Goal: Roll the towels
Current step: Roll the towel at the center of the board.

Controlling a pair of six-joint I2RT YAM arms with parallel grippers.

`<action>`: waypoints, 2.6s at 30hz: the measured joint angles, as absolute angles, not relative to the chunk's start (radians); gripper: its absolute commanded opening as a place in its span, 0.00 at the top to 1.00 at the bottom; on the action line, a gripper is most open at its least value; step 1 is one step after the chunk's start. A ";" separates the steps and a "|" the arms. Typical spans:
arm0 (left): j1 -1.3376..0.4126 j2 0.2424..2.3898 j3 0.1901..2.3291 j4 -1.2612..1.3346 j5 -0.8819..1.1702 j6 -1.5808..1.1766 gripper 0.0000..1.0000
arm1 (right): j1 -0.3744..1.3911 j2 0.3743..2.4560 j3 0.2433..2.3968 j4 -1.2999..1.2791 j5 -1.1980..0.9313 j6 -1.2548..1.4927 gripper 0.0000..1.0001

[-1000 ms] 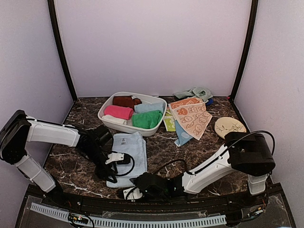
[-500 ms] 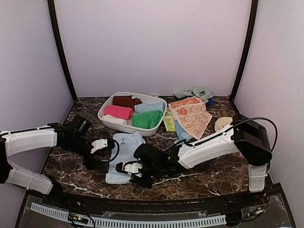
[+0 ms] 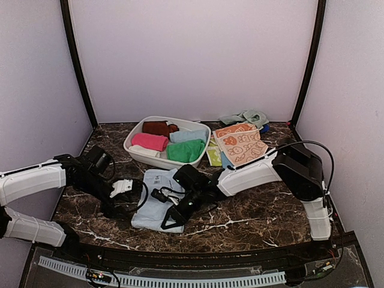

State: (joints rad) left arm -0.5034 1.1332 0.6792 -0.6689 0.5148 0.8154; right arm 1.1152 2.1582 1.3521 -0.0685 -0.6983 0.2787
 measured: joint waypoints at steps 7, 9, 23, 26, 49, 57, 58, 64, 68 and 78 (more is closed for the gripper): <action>-0.662 1.237 0.691 -0.644 0.517 0.799 0.38 | 1.079 2.177 1.351 -0.022 -0.802 0.426 1.00; -0.695 1.291 0.691 -0.624 0.497 0.797 0.41 | 1.075 2.182 1.352 -0.022 -0.817 0.447 1.00; -0.707 1.355 0.728 -0.522 0.453 0.760 0.67 | 1.064 2.209 1.383 -0.023 -0.851 0.498 0.99; -0.709 1.364 0.728 -0.516 0.456 0.744 0.64 | 1.061 2.209 1.383 -0.003 -0.850 0.513 0.98; -0.650 1.512 0.769 -0.580 0.524 0.727 1.00 | 1.045 1.882 1.110 0.056 -0.450 0.464 0.00; -0.649 1.504 0.803 -0.748 0.574 0.768 1.00 | 1.034 1.430 0.871 0.020 0.118 0.400 0.00; -0.649 1.510 0.803 -0.756 0.575 0.770 1.00 | 1.022 1.365 0.826 0.049 0.172 0.403 0.00; -0.643 1.648 0.844 -0.785 0.583 0.769 1.00 | 1.019 1.212 0.603 0.281 0.177 0.234 0.00; -0.630 1.702 0.892 -0.826 0.590 0.757 1.00 | 1.198 1.306 0.613 0.294 0.178 -0.002 0.05; -0.576 1.800 0.957 -0.904 0.651 0.751 1.00 | 1.502 1.715 0.899 0.308 0.248 -0.533 0.41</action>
State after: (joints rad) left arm -0.5758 1.8004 0.9569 -0.9035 0.6510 0.7513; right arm 1.5017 1.7149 0.8986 0.3077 0.2478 -0.5327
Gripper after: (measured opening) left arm 0.044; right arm 0.657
